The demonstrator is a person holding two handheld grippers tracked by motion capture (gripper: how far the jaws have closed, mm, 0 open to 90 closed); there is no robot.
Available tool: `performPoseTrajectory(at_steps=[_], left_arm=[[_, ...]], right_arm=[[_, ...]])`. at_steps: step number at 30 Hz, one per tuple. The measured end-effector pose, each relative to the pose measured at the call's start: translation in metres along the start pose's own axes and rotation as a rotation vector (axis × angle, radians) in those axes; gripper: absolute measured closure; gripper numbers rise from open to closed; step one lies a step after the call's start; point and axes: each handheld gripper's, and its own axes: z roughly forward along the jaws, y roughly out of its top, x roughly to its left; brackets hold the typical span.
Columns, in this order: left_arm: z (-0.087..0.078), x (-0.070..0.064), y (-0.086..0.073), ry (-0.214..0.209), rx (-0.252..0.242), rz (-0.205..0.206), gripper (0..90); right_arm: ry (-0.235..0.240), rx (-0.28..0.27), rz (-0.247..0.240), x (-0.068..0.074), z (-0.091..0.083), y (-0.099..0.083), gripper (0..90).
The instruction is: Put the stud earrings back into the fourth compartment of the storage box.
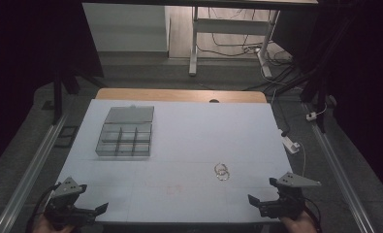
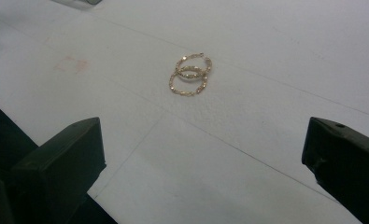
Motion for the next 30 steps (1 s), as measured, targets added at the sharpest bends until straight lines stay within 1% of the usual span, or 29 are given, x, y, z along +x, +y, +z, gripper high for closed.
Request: performPoseTrajectory(at_steps=[4, 8, 12, 21, 27, 30], left_arm=[[0.0003, 0.0005, 0.0000, -0.009, 0.003, 0.003, 1.8], [0.0010, 0.0009, 0.0003, -0.020, 0.011, 0.001, 1.8], [0.0022, -0.0003, 0.0011, -0.007, 0.022, 0.005, 0.0], [0.0023, 0.0023, 0.0015, -0.014, 0.026, -0.016, 0.0], [0.0040, 0.0017, 0.0028, -0.013, 0.045, -0.009, 0.0], [0.0046, 0.0018, 0.0040, -0.027, 0.040, -0.015, 0.0]], right_arm=[[0.003, -0.002, 0.016, -0.0018, -0.0003, 0.0000, 0.0], [0.003, 0.011, 0.004, -0.0005, 0.0010, 0.0005, 0.0], [0.007, 0.012, -0.002, 0.0000, 0.0011, 0.0005, 0.0], [0.012, 0.012, -0.012, 0.0006, 0.0013, 0.0004, 0.0], [0.012, 0.013, -0.009, 0.0005, 0.0012, 0.0004, 0.0], [0.012, 0.013, -0.008, 0.0004, 0.0013, 0.0004, 0.0]])
